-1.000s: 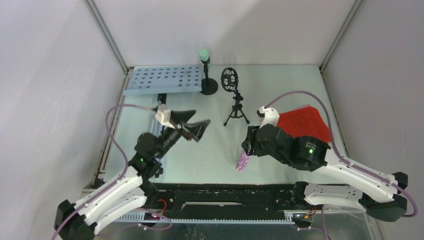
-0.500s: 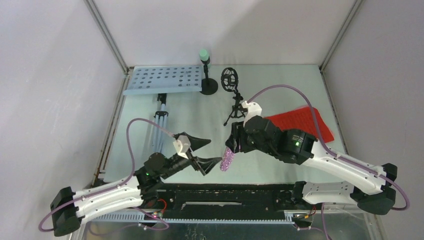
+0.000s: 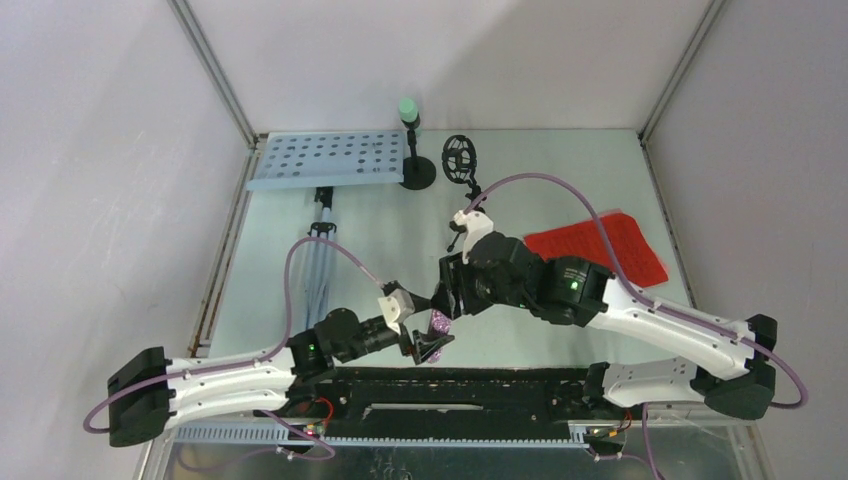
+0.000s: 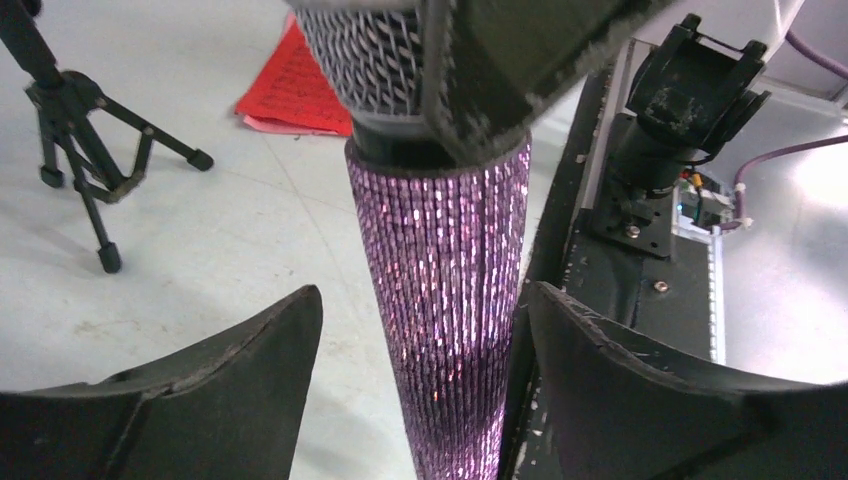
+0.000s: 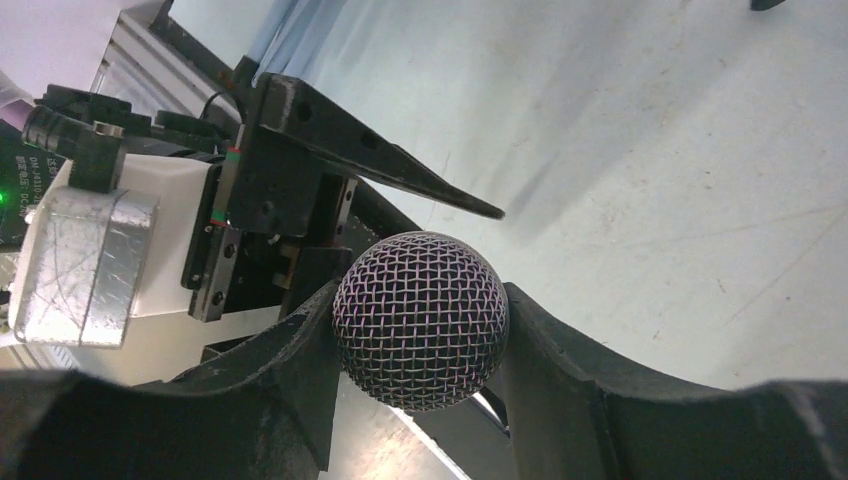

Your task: Pack up the instrument practice props

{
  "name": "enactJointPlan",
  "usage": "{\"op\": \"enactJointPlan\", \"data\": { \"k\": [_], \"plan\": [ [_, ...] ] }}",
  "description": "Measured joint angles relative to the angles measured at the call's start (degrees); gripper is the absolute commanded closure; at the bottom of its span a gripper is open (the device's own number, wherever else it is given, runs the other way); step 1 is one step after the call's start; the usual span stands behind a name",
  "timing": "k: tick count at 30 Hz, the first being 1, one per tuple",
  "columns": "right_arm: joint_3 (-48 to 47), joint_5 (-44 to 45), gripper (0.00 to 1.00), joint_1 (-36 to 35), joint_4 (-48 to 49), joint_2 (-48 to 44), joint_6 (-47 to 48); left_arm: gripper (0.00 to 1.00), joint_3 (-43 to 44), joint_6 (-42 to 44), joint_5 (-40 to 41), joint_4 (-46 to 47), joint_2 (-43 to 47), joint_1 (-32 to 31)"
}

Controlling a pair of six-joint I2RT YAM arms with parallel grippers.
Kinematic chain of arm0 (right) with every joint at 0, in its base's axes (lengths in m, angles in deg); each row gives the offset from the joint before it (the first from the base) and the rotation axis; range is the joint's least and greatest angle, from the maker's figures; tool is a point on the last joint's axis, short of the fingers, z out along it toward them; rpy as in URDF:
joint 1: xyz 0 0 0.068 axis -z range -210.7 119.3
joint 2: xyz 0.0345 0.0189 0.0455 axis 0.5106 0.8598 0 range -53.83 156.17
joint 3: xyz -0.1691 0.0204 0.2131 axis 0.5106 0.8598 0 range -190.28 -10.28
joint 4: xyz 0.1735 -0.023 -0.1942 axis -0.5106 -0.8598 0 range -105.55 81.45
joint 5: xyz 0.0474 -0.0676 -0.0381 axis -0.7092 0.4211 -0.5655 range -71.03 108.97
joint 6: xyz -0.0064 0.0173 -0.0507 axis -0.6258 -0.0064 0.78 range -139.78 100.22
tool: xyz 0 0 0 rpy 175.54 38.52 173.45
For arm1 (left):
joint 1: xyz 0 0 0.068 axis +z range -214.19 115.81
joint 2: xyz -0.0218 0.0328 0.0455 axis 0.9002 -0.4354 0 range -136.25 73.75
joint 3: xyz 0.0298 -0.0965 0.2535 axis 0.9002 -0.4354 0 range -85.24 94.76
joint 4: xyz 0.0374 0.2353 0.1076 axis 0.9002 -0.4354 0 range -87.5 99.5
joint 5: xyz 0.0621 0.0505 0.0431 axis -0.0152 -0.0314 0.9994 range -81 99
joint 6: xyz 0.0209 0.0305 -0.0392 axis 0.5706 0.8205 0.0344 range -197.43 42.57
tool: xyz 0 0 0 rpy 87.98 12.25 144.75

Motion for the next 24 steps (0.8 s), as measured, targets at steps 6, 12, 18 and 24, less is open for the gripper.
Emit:
{"op": "enactJointPlan", "data": {
  "k": [6,12,18,24],
  "plan": [
    [-0.09,-0.92,1.0,-1.14,0.85,2.14,0.57,0.59,0.11,-0.92,0.22,-0.7,-0.96,-0.57],
    [-0.09,0.15,0.94,-1.22,1.18,2.58,0.61,0.79,1.2,-3.87,1.42,-3.89,-0.63,-0.74],
    [-0.09,1.22,0.32,-1.27,2.47,2.99,0.61,1.0,2.93,-8.87,4.92,-8.41,0.48,-1.49],
    [-0.39,6.64,0.0,-1.46,0.22,1.11,0.5,1.0,5.01,-16.15,16.44,-18.78,2.14,-0.81]
  ]
}}
